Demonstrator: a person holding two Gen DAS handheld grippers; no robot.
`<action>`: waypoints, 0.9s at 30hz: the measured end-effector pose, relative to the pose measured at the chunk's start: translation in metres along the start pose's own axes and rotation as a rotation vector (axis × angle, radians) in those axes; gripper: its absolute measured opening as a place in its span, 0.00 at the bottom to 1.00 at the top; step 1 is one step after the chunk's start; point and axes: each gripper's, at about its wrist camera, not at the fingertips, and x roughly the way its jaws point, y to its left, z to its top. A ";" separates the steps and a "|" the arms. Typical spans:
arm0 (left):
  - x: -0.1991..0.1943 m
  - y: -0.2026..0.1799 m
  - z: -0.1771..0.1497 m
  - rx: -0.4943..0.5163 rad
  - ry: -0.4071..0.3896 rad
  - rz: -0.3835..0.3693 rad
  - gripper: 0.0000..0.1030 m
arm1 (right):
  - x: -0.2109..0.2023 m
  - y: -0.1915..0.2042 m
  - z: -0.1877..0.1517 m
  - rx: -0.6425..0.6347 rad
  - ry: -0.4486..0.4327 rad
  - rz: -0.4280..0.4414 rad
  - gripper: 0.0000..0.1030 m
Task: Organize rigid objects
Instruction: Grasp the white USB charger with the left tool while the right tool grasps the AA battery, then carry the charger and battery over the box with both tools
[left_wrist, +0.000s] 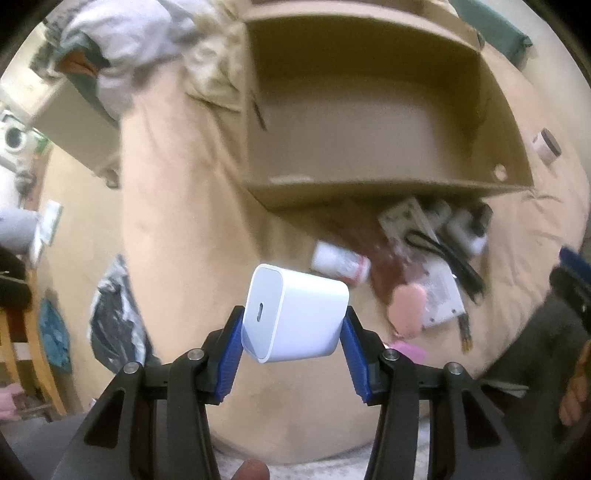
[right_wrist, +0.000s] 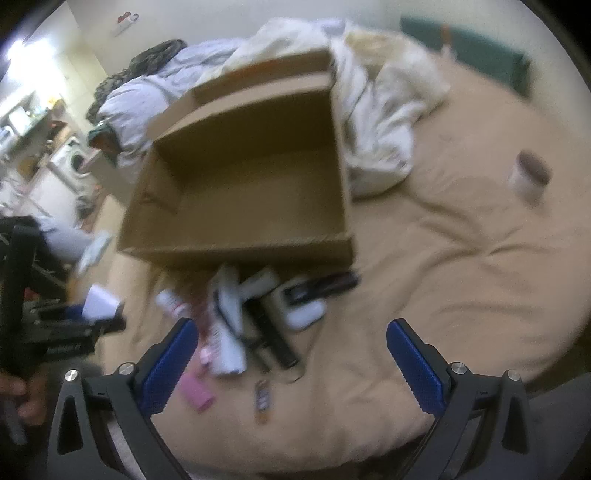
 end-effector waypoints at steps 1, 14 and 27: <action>-0.001 0.001 0.000 -0.004 -0.017 0.010 0.45 | 0.005 -0.002 -0.001 0.017 0.033 0.025 1.00; -0.003 0.031 -0.001 -0.096 -0.070 -0.061 0.45 | 0.086 0.031 -0.038 -0.093 0.379 -0.020 0.38; 0.001 0.023 -0.002 -0.062 -0.063 -0.044 0.45 | 0.112 0.059 -0.064 -0.258 0.384 -0.165 0.11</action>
